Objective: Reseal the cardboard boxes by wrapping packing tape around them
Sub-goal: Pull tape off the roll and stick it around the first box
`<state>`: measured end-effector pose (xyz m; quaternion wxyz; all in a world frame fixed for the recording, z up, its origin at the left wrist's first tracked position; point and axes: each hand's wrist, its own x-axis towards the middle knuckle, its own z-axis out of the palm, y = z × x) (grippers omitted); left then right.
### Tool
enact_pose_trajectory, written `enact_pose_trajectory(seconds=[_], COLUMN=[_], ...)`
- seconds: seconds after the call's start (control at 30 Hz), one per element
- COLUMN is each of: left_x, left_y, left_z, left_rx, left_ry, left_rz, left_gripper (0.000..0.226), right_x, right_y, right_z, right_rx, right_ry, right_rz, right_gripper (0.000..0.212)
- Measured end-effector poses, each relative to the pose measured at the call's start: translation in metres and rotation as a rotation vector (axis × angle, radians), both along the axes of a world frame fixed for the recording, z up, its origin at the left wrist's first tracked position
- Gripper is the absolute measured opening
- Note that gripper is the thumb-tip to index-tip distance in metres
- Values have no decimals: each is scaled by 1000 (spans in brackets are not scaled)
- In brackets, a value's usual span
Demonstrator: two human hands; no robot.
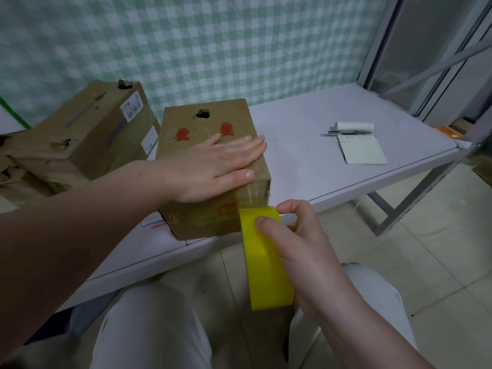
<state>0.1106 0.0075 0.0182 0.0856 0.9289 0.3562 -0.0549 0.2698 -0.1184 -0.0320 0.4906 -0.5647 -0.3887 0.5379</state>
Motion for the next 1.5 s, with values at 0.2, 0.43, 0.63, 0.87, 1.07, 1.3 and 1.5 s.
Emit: enact_pose_trajectory(seconds=[0.2,0.43,0.63,0.87,1.07,1.3,1.5], left_x=[13,30,31,33,35,40,45], left_y=[-8,-19,-17,-19,-21,-20,-20], left_z=[3,-3,-5,-4,-7,-9,-9], left_rx=[-14,73,95,110,193,291,312], left_ry=[-51,-85,-53,-32,11,81,129], left_rz=[130,195,196,201,184,171,203], left_gripper=[63,53,59,65,64,66,71], right_x=[-1,1,0,4,5,8,5], right_y=[-6,-9,-13,-7,-3,8,18], right_z=[-5,-8,-15,-9,-10,-8,-10], right_rx=[-79,-158,-141,-121,-172,-239,-248], right_ry=[113,177,99,79,86,137,134], right_rz=[-51,0,53,55,36,27,-33], right_gripper=[46,35,49,38,31,22,32])
